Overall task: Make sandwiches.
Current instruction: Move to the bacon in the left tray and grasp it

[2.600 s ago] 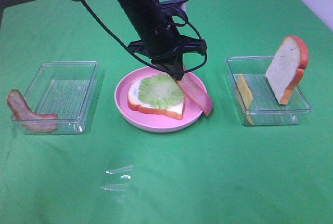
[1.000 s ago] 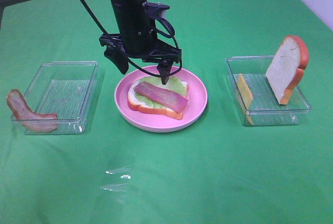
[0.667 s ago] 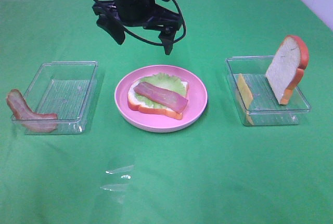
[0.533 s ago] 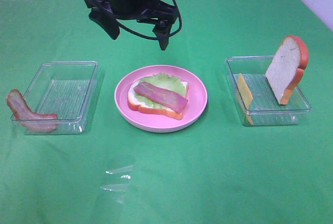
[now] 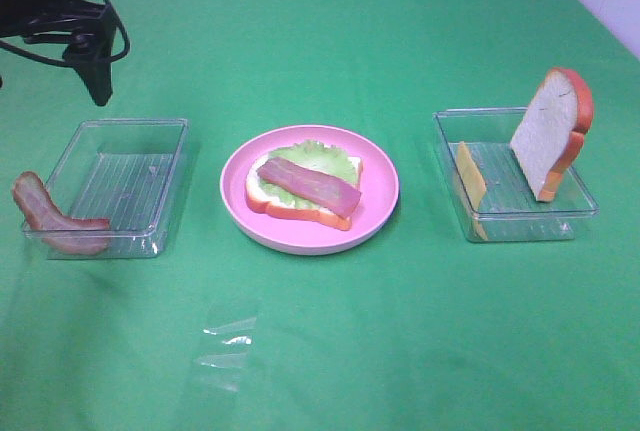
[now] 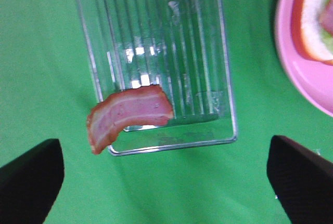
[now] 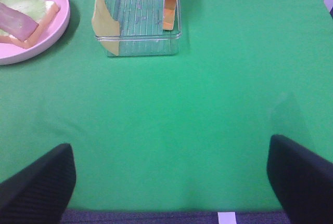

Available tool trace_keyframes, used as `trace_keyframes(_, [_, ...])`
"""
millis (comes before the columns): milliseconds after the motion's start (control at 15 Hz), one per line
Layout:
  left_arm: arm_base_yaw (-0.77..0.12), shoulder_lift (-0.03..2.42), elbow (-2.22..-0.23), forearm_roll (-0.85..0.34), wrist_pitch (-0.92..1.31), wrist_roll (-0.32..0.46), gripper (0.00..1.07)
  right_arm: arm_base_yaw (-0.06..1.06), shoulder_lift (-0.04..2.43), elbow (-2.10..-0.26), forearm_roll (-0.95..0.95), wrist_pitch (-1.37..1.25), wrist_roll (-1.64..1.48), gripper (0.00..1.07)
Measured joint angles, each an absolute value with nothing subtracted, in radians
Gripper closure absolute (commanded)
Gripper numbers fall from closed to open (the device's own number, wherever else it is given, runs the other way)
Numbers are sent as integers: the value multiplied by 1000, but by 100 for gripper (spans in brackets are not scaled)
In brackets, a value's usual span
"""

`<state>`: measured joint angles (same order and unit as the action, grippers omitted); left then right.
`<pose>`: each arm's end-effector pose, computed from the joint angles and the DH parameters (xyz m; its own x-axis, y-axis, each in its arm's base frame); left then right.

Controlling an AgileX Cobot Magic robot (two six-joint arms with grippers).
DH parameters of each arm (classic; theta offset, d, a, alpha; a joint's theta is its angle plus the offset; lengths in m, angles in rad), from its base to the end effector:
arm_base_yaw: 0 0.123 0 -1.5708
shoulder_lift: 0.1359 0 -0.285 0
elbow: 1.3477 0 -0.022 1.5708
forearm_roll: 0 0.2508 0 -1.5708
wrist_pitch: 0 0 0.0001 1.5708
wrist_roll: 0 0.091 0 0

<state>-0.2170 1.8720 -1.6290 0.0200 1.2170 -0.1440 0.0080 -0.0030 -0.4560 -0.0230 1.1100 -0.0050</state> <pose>0.3809 -0.0822 0.2748 -0.9774 0.0756 -0.1974 0.0788 0.9968 -0.0087 -0.0027 -0.0019 0.2611 -0.5344 -0.0195 -0.8450 0.0013 0.9997 -0.0239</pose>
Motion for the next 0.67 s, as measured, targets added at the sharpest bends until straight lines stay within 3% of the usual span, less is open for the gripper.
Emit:
trace_keyframes(333, [-99,1882,-1566,0,1215,-72,10,8,-3,-456,-23,1110,-5,12])
trace_keyframes(667, [-91,1890,-1489,-11,1216,-53,10,8,-3,-456,-23,1110,-5,12])
